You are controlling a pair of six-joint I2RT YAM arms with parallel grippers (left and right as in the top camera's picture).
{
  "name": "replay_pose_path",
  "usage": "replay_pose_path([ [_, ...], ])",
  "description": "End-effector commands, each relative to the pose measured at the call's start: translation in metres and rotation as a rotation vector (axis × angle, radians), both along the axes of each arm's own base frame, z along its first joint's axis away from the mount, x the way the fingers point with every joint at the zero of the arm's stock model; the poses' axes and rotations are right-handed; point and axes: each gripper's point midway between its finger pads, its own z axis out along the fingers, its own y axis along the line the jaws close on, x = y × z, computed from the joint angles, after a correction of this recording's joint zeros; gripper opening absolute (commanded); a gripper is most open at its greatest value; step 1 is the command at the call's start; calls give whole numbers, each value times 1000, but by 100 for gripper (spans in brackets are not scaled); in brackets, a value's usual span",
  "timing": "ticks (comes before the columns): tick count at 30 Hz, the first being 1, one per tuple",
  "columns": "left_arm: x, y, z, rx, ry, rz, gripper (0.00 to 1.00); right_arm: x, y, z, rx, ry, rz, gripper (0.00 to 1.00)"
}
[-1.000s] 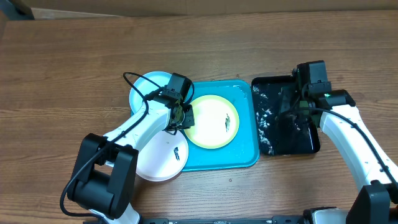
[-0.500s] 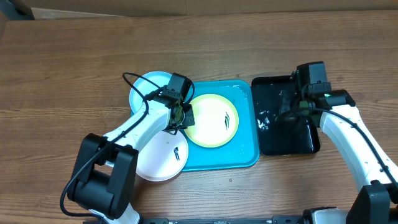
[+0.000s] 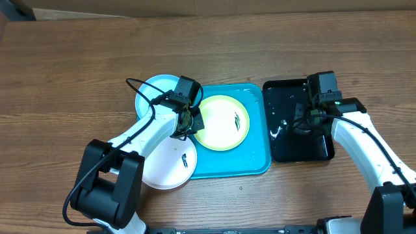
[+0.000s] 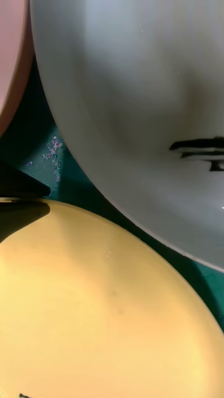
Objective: Clean dirty plates on tray and stack at the side
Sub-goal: 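Lift the sponge out of the water with the right gripper, then scrub the yellow plate surface with the sponge in the right gripper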
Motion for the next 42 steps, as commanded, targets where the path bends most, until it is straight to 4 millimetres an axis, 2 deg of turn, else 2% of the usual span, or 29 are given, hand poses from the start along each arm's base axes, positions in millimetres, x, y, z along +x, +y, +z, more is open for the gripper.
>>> replay_pose_path([
  [1, 4, -1, -1, -9, 2, 23, 4, 11, -3, 13, -11, -39, -25, 4],
  [6, 3, -5, -1, -33, 12, 18, 4, 15, 0, 19, 1, -46, -28, 4],
  [8, 3, -5, -1, -31, 10, 18, 14, 15, 4, 19, 28, -44, -18, 4],
  [10, 6, -3, 0, -20, -3, 22, 17, 15, 7, 19, 39, -45, -11, 4],
  [13, 9, 2, 0, 10, -20, 30, 13, 16, 7, 20, 42, -50, -8, 4],
  [14, 10, 3, 0, 17, -26, 32, 6, 16, 8, 20, 40, -51, 1, 4],
  [15, 11, 3, 0, 16, -30, 32, 4, 16, 10, 19, 45, -49, 35, 4],
  [18, 8, -3, 0, -19, -12, 22, 4, 11, 21, 18, 92, -27, 93, 4],
  [22, 1, -16, 1, -91, 25, 2, 4, 3, 22, 11, 80, 16, 149, 4],
  [27, 0, -17, 1, -98, 28, -1, 4, 13, 23, 12, 59, -17, 215, 4],
  [31, -1, -17, 1, -97, 33, -1, 4, 24, 26, 30, 70, -51, 220, 4],
  [33, -1, -17, 1, -98, 31, -1, 4, 28, 37, 45, 123, -70, 240, 4],
  [40, 1, -18, 1, -101, 24, -1, 4, 39, 117, 110, 585, -197, 428, 4],
  [42, 2, -18, 2, -102, 20, -2, 4, 37, 128, 116, 638, -198, 439, 4],
])
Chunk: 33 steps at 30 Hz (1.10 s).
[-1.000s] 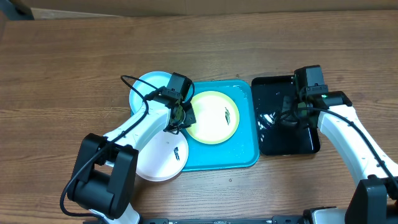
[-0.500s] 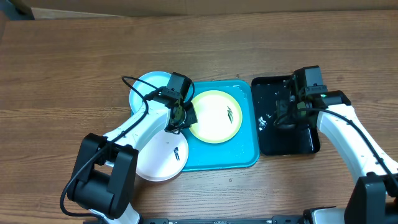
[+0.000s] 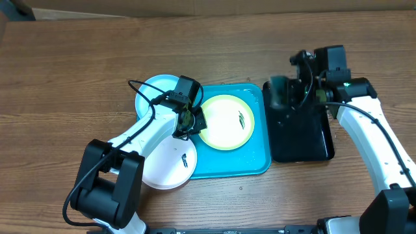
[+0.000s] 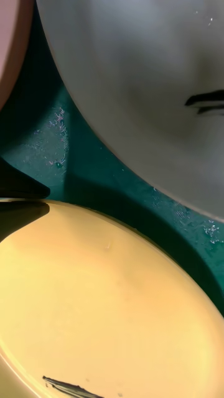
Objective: Clean dirty plates on tray and stack at the side
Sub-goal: 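Scrub the yellow plate surface with the sponge in the right gripper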
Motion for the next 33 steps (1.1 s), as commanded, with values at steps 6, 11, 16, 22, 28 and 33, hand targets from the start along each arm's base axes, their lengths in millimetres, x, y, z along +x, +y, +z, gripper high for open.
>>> replay_pose_path([
  [6, 3, -2, -1, -11, 6, 4, 4, -17, 61, 0, -2, 2, 133, 4],
  [11, 3, -2, -1, -11, 7, 4, 4, -19, 73, -33, -287, -27, 114, 4],
  [16, 1, -2, -1, -8, 13, 4, 4, -13, 77, -62, -505, -70, 81, 4],
  [22, 1, -1, -2, -7, 15, 2, 4, -6, 91, -87, -538, -79, 99, 4],
  [28, 0, -1, -2, -5, 15, -3, 4, -2, 92, -90, -543, -90, 91, 4],
  [33, 0, -1, -2, -5, 15, -3, 4, -7, 89, -94, -551, -69, 98, 4],
])
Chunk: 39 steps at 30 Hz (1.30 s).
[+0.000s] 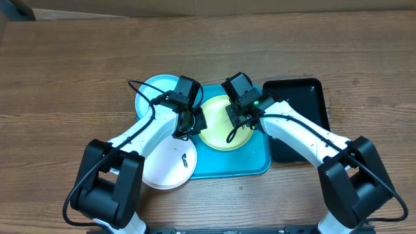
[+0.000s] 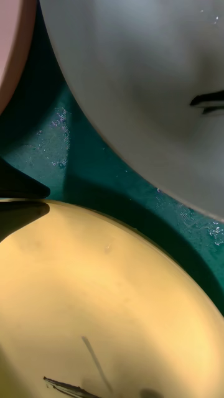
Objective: Clean dirty plates on tray and stack at the side
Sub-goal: 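Scrub the yellow plate surface with the sponge in the right gripper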
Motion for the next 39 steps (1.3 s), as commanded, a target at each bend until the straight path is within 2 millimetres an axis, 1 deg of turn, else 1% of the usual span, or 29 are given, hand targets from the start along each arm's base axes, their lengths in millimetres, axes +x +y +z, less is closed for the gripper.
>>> replay_pose_path([
  [1, 2, -2, -1, -6, 6, -2, 4, 3, -2, 3, -6, -17, -14, 4],
  [8, 2, -2, -1, -6, 6, -2, 4, -2, -7, -15, -7, -16, -16, 4],
  [17, 2, -2, -1, -5, 6, -2, 4, -2, -10, -27, 88, 33, -24, 4],
  [24, 3, -2, -1, -5, 5, -2, 4, -4, -13, -37, 126, 75, -24, 4],
  [28, 3, -2, -1, -7, 2, -2, 4, -7, -14, -50, 110, 103, -27, 4],
  [31, 4, -2, -1, -7, 2, -2, 4, -12, -14, -62, 105, 141, -23, 4],
  [35, 4, -2, -1, -7, 2, -2, 4, -27, -2, -77, 168, 237, 16, 4],
  [37, 4, -2, -1, -7, 2, -2, 4, -35, 4, -78, 206, 283, 63, 4],
  [39, 4, -2, -1, -7, 1, -2, 4, -49, 15, -75, 276, 350, 131, 4],
])
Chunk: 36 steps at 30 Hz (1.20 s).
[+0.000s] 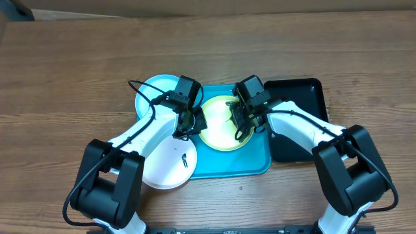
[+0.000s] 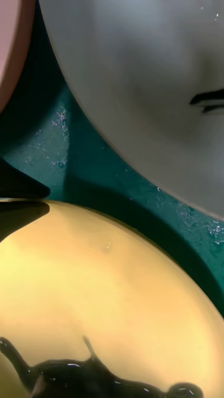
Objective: Clean dirty plates on tray and stack at the side
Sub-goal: 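Scrub the yellow plate surface with the sponge in the right gripper, then drop the sponge into the black basin and retract the right arm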
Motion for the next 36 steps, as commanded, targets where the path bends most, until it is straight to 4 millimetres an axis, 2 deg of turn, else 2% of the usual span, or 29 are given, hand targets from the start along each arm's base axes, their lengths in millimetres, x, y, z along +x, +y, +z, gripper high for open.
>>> replay_pose_path([
  [1, 4, -2, -1, -8, 1, -1, 4, -47, 26, -21, 157, 224, 158, 4],
  [5, 5, -2, 0, -10, -5, -1, 4, -65, 50, 0, 354, 325, 238, 4],
  [9, 7, -3, 0, -13, -11, -1, 4, -72, 75, 23, 546, 361, 298, 4],
  [13, 6, -3, 0, -12, -10, -2, 4, -53, 81, 41, 585, 304, 309, 4],
  [18, 6, -3, 0, -11, -7, -2, 4, -14, 69, 95, 611, 196, 275, 4],
  [19, 6, -3, 0, -11, -7, -2, 4, -3, 58, 110, 603, 162, 247, 4],
  [20, 6, -3, 0, -11, -7, -2, 4, 3, 48, 116, 585, 145, 220, 4],
  [23, 5, -2, -1, -9, -3, -2, 4, 14, 12, 120, 493, 131, 116, 4],
  [28, 4, -2, -1, -8, 0, -3, 4, 14, -62, 94, 258, 184, -85, 4],
  [31, 4, -2, -1, -8, -1, -3, 4, 10, -123, 75, 16, 204, -293, 4],
  [33, 4, -2, -1, -8, -1, -3, 4, 8, -153, 68, -104, 196, -391, 4],
  [36, 4, -2, -1, -7, -2, -9, 4, 5, -168, 57, -171, 183, -453, 4],
])
